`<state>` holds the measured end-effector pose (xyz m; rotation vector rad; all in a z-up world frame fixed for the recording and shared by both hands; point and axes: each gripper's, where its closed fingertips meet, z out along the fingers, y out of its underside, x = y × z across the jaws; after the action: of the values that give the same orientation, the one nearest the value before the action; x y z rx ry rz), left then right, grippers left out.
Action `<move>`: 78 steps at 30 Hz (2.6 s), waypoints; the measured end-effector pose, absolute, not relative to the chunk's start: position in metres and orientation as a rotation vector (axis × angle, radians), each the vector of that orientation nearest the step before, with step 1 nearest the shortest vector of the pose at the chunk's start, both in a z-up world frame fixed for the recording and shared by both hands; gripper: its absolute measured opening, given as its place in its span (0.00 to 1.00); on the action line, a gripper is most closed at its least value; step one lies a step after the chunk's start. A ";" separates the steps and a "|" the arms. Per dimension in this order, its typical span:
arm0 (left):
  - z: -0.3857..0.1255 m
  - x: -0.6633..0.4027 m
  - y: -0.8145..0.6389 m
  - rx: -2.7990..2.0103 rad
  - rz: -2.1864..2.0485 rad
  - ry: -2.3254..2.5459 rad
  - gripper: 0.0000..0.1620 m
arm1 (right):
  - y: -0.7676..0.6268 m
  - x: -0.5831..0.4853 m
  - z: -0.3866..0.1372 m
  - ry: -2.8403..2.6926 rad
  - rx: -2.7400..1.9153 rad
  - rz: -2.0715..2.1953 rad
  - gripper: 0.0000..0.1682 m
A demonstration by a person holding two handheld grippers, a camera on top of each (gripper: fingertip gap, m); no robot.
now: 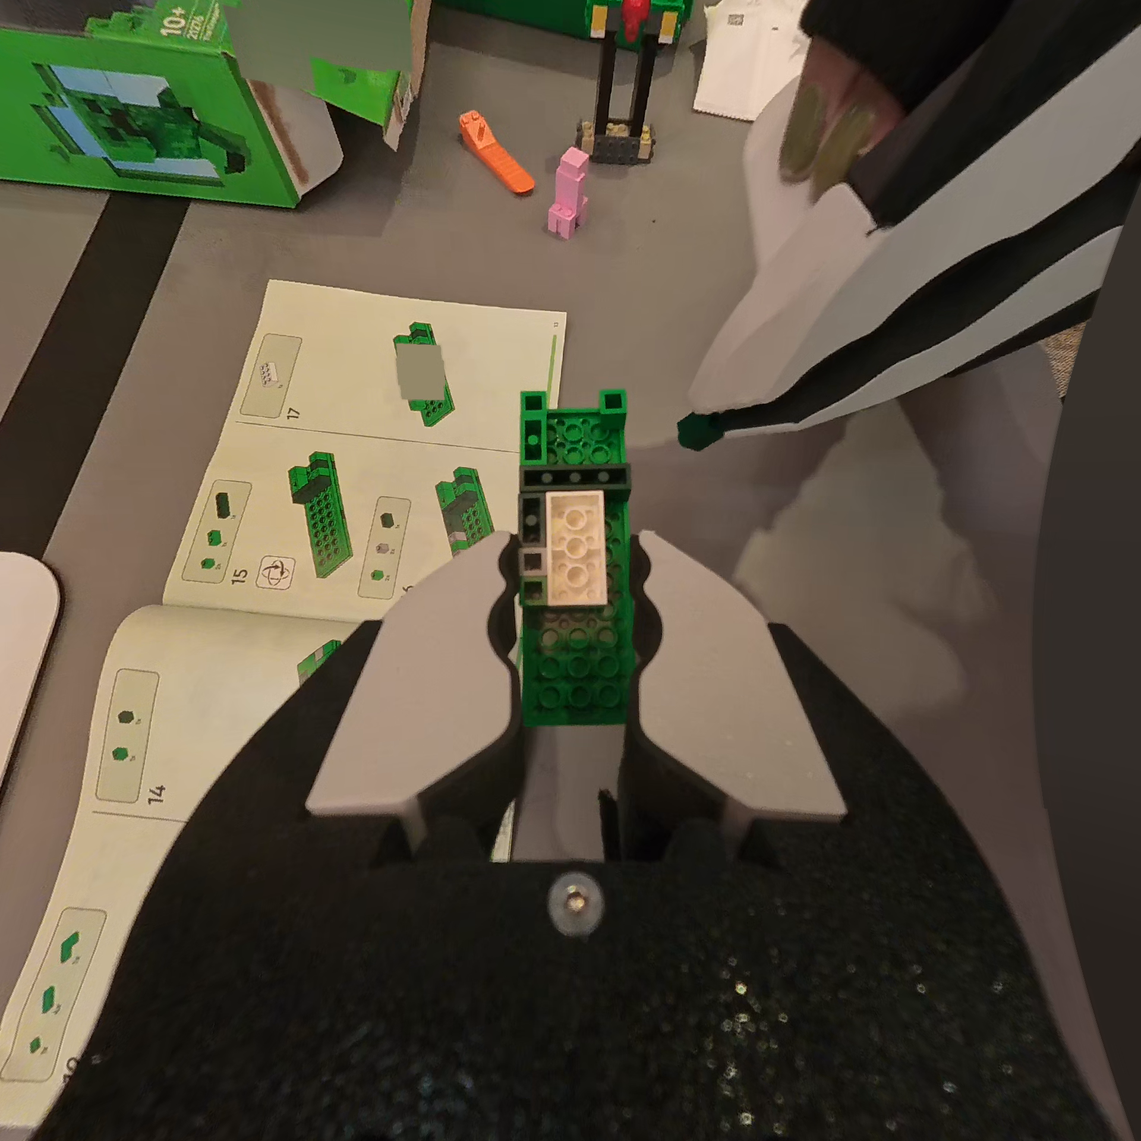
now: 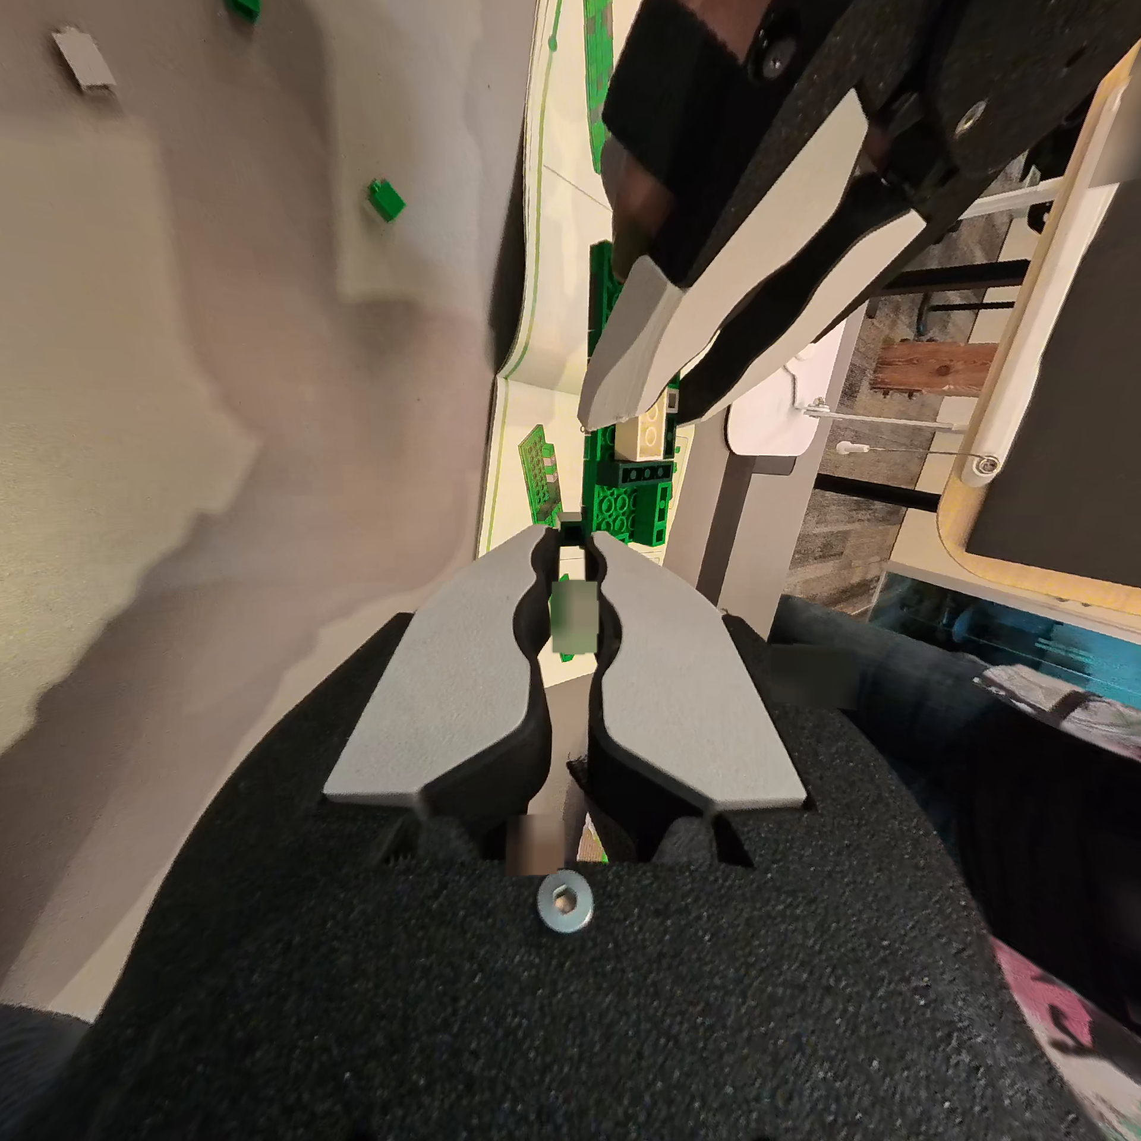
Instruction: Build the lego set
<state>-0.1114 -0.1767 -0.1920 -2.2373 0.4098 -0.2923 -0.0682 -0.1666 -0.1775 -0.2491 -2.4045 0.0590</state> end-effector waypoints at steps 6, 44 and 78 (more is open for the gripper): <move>-0.193 -0.111 -0.177 -2.239 -0.295 0.413 0.21 | -0.167 -0.069 -0.178 -2.404 -0.243 0.063 0.05; -0.185 -0.120 -0.179 -2.231 -0.220 0.383 0.21 | -0.119 -0.089 -0.173 -2.362 -0.426 0.040 0.05; -0.178 -0.130 -0.182 -2.216 -0.208 0.354 0.21 | -0.104 -0.094 -0.181 -2.378 -0.478 0.049 0.05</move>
<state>-0.1302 -0.1825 -0.1782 -2.2164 0.3544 -0.2079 -0.0940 -0.1044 -0.1813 -0.4778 -2.3783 0.0495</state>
